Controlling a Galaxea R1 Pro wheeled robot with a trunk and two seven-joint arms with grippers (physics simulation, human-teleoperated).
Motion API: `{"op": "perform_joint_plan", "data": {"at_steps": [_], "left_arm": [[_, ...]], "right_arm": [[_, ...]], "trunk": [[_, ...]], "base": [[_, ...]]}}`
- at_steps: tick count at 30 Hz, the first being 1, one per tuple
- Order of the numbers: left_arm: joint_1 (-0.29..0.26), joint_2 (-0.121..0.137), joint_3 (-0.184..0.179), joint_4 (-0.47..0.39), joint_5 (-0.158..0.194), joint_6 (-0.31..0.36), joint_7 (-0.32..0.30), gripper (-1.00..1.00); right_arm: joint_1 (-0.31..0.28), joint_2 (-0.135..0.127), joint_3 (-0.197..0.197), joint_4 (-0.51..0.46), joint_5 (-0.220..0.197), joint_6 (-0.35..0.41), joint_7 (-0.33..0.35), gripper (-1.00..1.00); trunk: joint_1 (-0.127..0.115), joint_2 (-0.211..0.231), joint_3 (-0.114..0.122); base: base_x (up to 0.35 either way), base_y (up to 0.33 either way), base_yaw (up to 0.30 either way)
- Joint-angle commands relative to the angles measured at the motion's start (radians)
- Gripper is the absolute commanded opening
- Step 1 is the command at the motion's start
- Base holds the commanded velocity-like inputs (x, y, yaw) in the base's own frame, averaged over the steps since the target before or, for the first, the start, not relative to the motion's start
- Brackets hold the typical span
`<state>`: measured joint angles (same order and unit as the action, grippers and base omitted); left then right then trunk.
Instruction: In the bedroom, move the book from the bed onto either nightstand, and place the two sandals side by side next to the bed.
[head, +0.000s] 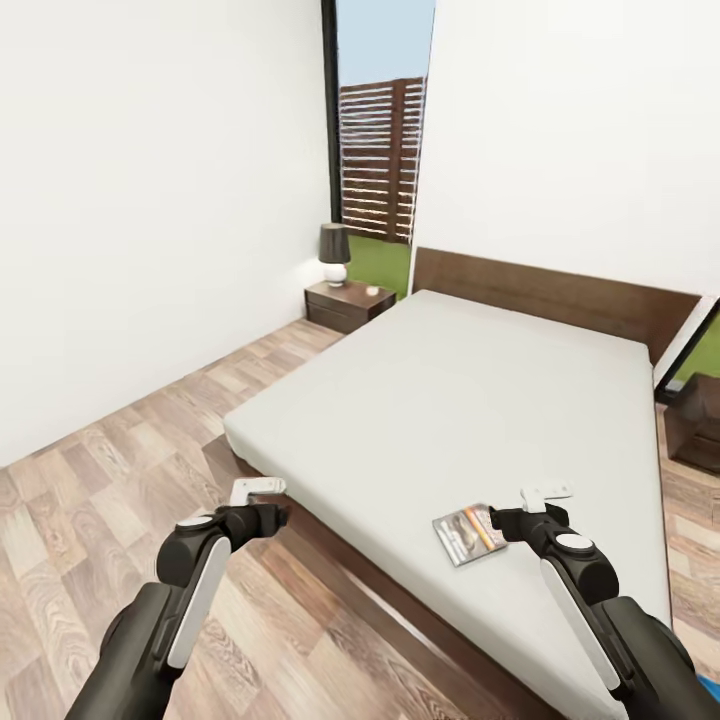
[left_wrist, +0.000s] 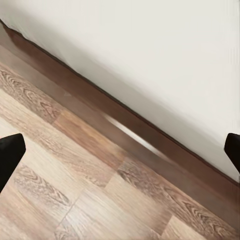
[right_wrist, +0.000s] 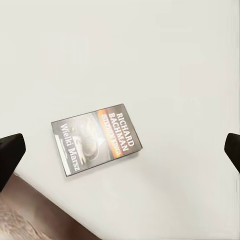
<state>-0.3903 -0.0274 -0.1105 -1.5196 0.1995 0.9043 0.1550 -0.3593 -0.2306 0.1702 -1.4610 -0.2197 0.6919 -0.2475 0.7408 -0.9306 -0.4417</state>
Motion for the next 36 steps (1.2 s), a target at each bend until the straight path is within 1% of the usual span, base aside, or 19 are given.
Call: {"op": "perform_joint_plan", "data": {"at_steps": [1,10,18,23,36], "left_arm": [[-0.001,0.001,0.002,0.000,0.011,0.004,0.010,1.00],[0.000,0.002,0.001,0.004,0.012,0.004,0.015,1.00],[0.000,0.002,0.000,0.004,0.012,0.004,0.017,1.00],[0.000,0.001,0.001,0.004,0.012,0.004,0.017,1.00],[0.000,0.001,0.001,0.004,0.012,0.004,0.017,1.00]], "right_arm": [[-0.001,-0.001,0.002,-0.001,-0.010,0.003,-0.010,1.00],[-0.001,-0.001,0.002,-0.001,-0.010,0.003,-0.010,1.00],[-0.001,-0.002,0.002,-0.001,-0.010,0.002,-0.010,1.00],[-0.001,-0.002,0.002,-0.001,-0.010,0.001,-0.010,1.00],[-0.001,-0.002,0.002,0.000,-0.010,0.001,-0.010,1.00]], "trunk": [[0.000,-0.001,-0.001],[0.000,-0.001,-0.010],[0.000,-0.001,-0.011],[0.000,-0.001,-0.011],[0.000,-0.001,-0.011]], "base": [[0.027,0.042,-0.235],[0.008,0.012,-0.149],[0.000,0.000,-0.272],[0.000,0.200,-0.284],[0.000,0.273,-0.284]]}}
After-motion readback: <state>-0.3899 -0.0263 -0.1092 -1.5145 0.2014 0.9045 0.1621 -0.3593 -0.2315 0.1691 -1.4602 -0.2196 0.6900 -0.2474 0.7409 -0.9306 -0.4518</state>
